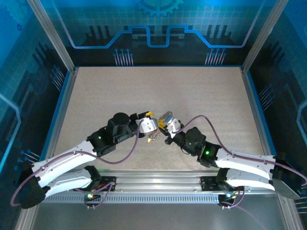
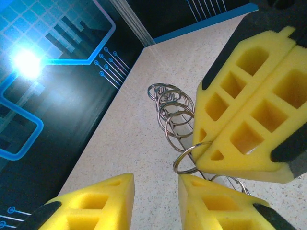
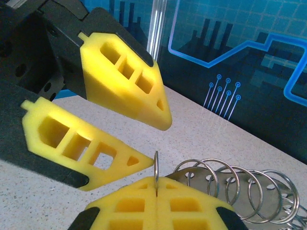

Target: Put the keys on the keyring

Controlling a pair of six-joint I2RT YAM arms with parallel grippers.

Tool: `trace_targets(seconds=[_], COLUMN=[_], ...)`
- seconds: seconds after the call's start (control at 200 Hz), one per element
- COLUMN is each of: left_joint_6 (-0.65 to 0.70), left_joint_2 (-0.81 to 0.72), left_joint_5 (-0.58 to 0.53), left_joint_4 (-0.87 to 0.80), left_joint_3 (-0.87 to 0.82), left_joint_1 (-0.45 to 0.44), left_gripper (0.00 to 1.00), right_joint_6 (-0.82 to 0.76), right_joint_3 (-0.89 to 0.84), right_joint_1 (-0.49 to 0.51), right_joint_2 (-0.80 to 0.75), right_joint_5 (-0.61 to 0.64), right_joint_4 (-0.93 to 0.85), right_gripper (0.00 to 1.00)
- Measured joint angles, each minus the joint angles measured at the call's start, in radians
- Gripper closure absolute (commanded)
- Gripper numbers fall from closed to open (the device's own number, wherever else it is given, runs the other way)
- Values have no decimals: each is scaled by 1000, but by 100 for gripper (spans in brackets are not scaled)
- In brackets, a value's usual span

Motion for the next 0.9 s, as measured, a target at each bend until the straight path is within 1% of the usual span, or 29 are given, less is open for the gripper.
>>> trace_targets(seconds=[0.28,0.445,0.82,0.9], left_joint_6=[1,3,5,5], left_joint_2=[1,4,13,17], left_joint_5=[29,35,44,46], left_joint_4=[0,0,-3,-5], left_joint_3=[0,0,0,0], left_joint_1=[0,0,0,0], left_gripper=[70,74,78,80], right_joint_6=[-4,-5,-19,-21], right_joint_3=[0,0,0,0], right_joint_1=[0,0,7,8], right_joint_2=[0,0,12,16], right_joint_5=[-10,-10,6,12], right_joint_4=[0,-1,0,-1], right_gripper=[100,100,100,100])
